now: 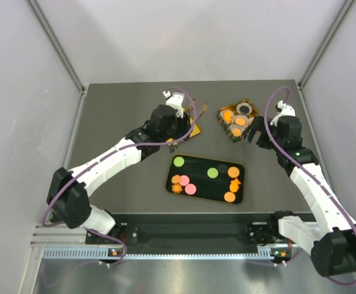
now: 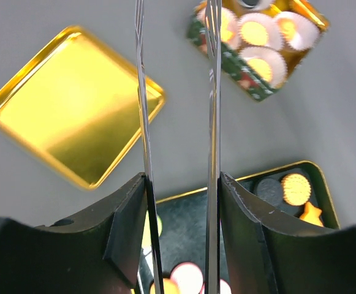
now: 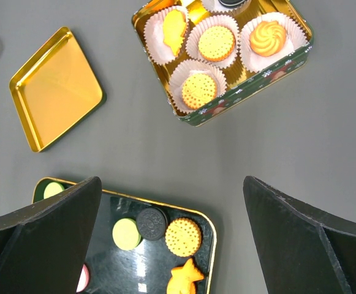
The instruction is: Pack the cookies
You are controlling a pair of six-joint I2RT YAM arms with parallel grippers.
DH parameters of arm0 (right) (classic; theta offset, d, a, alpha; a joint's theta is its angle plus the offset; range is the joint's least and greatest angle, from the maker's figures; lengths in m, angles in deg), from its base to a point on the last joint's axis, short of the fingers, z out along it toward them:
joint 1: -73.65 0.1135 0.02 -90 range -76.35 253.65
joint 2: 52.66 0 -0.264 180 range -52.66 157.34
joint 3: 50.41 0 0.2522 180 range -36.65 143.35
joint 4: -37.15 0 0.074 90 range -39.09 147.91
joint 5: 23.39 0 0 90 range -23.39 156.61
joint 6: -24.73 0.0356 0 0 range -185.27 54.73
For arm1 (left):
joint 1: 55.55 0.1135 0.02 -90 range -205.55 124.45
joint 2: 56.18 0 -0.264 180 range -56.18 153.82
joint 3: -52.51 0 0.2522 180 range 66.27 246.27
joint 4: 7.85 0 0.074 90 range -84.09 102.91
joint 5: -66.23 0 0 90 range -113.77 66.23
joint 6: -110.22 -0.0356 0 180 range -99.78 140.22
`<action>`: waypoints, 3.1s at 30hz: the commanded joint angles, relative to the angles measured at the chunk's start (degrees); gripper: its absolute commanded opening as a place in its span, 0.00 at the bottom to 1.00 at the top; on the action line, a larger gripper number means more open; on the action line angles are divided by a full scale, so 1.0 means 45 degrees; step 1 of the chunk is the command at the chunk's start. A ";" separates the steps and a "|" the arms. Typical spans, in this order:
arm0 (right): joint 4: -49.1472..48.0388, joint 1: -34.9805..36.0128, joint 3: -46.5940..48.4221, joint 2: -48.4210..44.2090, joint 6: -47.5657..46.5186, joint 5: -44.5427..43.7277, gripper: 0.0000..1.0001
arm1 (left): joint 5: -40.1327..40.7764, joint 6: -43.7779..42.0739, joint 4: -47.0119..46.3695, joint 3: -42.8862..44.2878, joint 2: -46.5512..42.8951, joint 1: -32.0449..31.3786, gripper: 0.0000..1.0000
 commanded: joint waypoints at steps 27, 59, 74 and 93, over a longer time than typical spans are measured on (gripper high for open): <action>-0.0629 0.0027 0.0516 0.0304 0.0020 0.0811 1.00 | 0.2507 0.4520 0.0360 -0.6035 -0.3966 0.4260 0.56; -0.0609 0.0202 0.0321 0.0167 0.0019 0.0812 1.00 | 0.1821 0.5771 -0.1265 -0.7329 -0.2344 0.6078 0.84; -0.0668 0.0202 0.0321 0.0187 0.0059 0.0987 1.00 | 0.2232 0.5596 0.0804 -0.6042 -0.3788 0.6058 0.88; -0.0707 0.0222 0.0243 0.0148 0.0078 0.0949 1.00 | 0.2408 0.5204 0.0787 -0.3345 -0.2229 0.3832 0.83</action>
